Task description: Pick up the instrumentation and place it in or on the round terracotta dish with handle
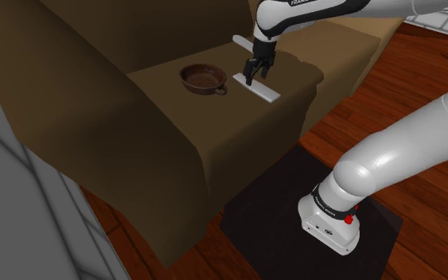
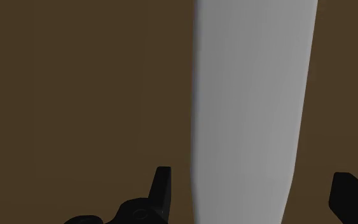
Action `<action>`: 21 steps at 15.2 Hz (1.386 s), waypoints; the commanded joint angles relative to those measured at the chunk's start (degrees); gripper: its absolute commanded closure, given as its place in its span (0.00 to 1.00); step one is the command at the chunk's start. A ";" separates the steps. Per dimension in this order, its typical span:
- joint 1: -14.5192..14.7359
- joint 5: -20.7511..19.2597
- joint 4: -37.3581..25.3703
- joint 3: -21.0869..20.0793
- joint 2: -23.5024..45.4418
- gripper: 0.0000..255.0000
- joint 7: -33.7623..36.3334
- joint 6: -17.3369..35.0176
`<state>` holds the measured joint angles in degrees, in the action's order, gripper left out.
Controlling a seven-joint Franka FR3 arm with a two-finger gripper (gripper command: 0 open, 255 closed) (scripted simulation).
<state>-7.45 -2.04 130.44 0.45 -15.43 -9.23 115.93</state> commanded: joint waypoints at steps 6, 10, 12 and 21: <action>-0.05 -0.08 2.22 0.05 1.49 0.00 0.08 3.74; -0.05 -0.08 2.21 0.05 1.49 0.00 0.08 3.74; -0.05 -0.08 2.22 0.05 1.49 1.00 0.08 3.74; -0.05 -0.08 2.21 0.05 1.49 1.00 0.08 3.74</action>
<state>-7.50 -2.13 132.66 0.50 -13.95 -9.15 119.66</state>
